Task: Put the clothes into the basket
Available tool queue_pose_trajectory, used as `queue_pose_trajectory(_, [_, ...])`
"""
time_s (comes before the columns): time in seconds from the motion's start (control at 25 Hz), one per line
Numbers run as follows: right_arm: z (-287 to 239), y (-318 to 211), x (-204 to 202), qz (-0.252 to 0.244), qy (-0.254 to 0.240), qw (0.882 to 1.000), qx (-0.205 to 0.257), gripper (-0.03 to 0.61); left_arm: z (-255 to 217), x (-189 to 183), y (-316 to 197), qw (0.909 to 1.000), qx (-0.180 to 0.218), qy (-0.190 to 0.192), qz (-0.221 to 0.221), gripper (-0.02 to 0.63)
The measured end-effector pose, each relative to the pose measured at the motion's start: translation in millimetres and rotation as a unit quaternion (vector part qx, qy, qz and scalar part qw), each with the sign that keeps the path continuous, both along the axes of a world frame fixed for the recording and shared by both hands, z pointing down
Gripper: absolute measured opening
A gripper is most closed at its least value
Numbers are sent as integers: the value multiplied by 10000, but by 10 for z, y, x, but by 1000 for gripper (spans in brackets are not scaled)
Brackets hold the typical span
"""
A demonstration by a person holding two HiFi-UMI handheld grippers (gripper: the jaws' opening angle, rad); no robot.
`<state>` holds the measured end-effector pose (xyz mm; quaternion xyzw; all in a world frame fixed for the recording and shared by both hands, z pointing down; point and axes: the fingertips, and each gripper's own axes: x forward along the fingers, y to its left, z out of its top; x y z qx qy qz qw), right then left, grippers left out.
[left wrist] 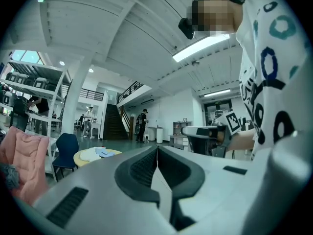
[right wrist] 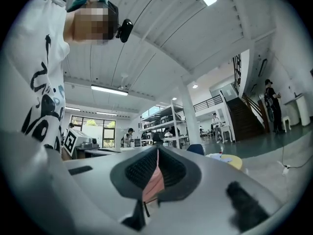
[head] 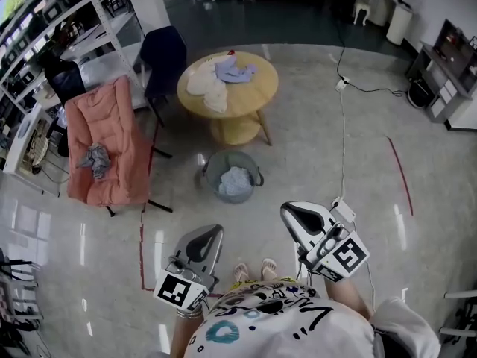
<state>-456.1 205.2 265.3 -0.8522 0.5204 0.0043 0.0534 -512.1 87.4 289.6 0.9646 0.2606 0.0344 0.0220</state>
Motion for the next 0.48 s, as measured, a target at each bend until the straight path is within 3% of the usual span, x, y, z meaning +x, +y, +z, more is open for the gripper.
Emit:
queue_pose_trajectory(0.32, [1, 401, 316, 6, -45, 10000, 88, 29, 34, 396, 251, 9996, 227, 37, -131, 16])
queue_pose_trajectory(0.48, [140, 631, 512, 290, -109, 9995, 20, 31, 157, 551, 380, 9996, 222, -148, -32, 15])
